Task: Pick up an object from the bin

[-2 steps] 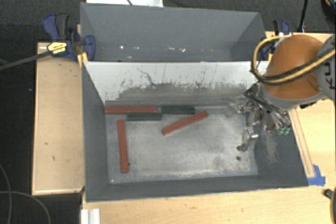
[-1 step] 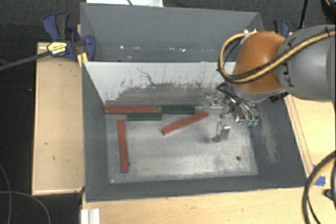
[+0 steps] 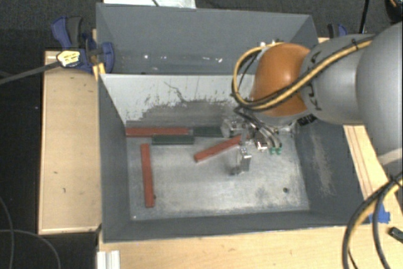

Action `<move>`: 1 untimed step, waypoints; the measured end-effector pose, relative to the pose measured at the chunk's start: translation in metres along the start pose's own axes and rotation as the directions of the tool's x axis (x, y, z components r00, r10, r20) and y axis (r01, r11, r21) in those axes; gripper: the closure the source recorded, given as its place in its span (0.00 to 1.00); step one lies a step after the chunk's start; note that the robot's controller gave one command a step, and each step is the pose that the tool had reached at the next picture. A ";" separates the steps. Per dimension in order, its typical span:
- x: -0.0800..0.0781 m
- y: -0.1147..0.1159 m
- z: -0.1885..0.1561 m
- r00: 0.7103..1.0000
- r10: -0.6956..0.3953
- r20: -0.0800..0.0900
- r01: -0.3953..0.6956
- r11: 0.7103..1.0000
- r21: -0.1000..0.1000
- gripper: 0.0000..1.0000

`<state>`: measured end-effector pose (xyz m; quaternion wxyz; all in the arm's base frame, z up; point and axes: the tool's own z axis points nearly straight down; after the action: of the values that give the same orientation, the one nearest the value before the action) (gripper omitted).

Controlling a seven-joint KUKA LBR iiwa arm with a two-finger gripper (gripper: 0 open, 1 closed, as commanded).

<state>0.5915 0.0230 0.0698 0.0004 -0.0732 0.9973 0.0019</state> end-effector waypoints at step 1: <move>-0.002 -0.004 -0.004 1.000 0.001 0.008 -0.001 1.000 0.004 1.00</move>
Offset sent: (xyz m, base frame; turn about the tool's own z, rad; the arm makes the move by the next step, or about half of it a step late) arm 0.0000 0.0000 0.0000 0.0000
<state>0.5941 0.0191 0.0737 0.0046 -0.0729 0.9973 0.0001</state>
